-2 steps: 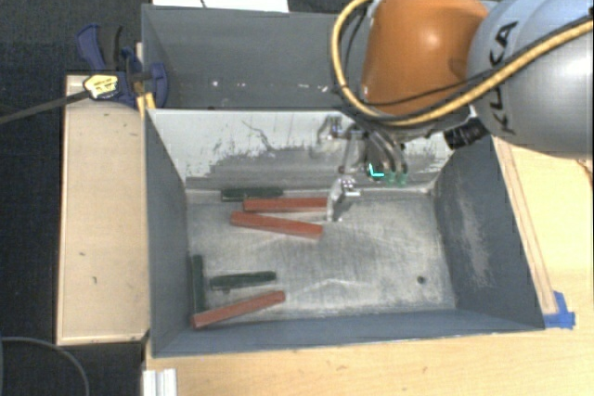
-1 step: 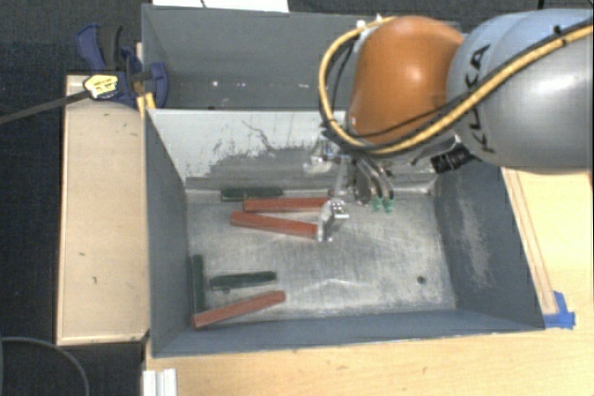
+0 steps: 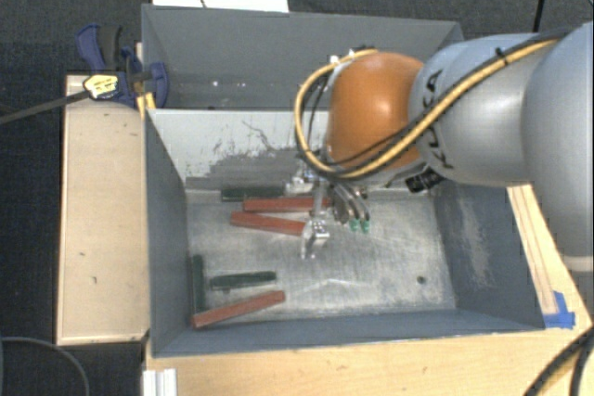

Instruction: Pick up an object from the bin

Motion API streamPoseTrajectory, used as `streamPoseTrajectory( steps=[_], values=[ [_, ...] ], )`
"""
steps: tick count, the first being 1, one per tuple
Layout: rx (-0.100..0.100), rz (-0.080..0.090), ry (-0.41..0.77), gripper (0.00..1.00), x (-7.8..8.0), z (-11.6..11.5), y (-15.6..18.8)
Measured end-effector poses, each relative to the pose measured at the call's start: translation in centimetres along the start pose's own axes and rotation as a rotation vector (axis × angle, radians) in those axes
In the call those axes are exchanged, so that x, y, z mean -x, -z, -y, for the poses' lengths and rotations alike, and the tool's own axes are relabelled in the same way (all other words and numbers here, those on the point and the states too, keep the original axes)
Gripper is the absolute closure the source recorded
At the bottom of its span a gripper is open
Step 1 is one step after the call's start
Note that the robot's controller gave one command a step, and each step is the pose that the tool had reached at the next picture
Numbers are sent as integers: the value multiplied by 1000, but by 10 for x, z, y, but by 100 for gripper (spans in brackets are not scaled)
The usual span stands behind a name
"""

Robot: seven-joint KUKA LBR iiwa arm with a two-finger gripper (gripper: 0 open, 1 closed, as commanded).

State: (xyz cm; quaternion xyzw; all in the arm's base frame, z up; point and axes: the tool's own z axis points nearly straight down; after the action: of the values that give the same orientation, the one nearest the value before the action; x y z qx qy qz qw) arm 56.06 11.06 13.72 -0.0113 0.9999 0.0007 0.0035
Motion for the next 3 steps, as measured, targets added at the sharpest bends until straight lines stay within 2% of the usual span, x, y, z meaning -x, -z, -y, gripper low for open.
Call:
streamPoseTrajectory(
  steps=[1,2,3],
  values=[
    [3,9,90,100,30,5,-59],
    [2,-1,88,0,28,5,-61],
    [2,-1,87,0,28,5,-61]
  ],
)
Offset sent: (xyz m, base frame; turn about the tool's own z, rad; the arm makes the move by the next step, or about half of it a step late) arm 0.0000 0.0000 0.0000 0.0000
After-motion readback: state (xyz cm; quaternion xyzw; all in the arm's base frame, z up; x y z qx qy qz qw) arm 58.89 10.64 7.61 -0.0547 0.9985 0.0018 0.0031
